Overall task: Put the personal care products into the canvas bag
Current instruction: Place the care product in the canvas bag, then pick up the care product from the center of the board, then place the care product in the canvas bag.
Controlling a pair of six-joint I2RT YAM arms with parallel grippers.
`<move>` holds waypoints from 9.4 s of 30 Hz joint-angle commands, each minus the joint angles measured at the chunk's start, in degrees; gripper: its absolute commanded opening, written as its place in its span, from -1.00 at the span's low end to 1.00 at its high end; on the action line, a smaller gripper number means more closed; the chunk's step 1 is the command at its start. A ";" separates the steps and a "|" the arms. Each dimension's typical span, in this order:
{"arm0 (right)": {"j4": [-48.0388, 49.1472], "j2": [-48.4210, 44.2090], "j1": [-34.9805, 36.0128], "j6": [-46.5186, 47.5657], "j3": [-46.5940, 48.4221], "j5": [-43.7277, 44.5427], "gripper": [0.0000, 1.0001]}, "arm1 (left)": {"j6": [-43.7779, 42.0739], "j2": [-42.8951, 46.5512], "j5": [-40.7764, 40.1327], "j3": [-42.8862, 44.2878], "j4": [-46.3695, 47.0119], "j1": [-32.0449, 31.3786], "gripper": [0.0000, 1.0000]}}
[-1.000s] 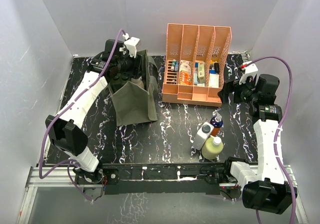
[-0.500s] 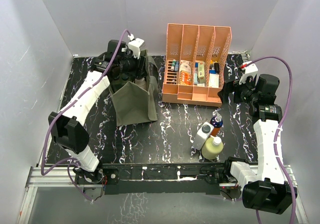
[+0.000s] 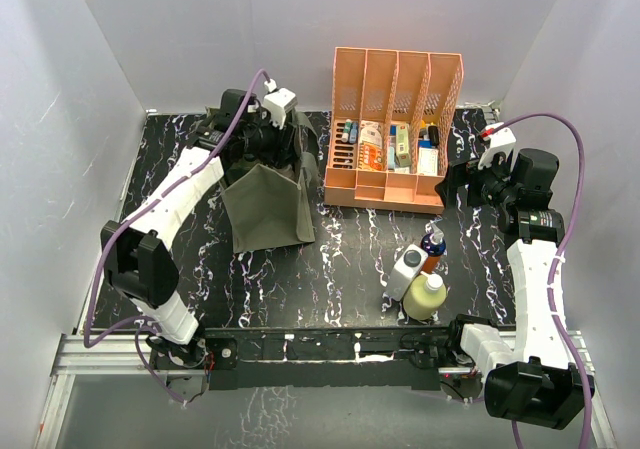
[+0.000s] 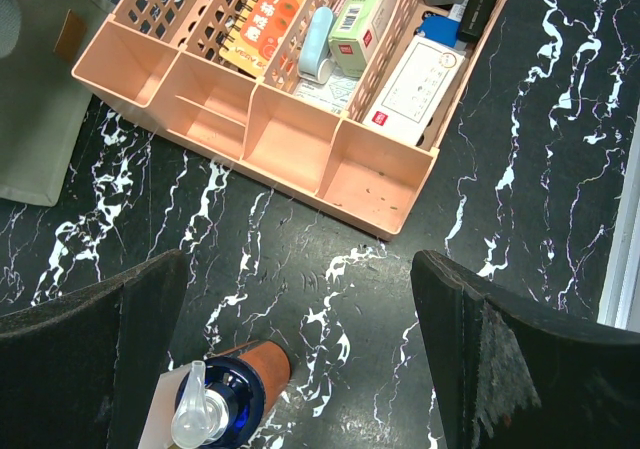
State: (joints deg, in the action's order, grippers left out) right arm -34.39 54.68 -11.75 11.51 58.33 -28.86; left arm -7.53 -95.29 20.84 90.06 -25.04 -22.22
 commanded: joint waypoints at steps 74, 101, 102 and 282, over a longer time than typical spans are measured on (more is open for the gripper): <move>-0.34 0.11 -0.22 2.07 2.76 -1.72 0.97 | -2.63 10.73 3.41 -12.18 17.11 -0.38 0.41; -0.89 0.08 -0.34 0.68 4.96 -0.07 0.97 | -2.29 12.70 -1.83 12.46 -6.00 -9.26 0.63; -0.79 -0.18 -0.53 0.75 4.96 0.68 0.97 | -2.75 12.04 -2.07 12.60 -6.80 -11.44 0.63; -0.09 2.04 -3.81 1.15 3.05 -2.03 0.97 | 6.31 13.03 -14.95 28.11 -9.34 4.56 -1.00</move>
State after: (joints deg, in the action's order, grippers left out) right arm -37.45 57.45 -15.40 13.06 60.20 -30.00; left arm -1.52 -85.32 3.31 118.24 -44.69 -18.06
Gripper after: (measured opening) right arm 0.987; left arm 0.476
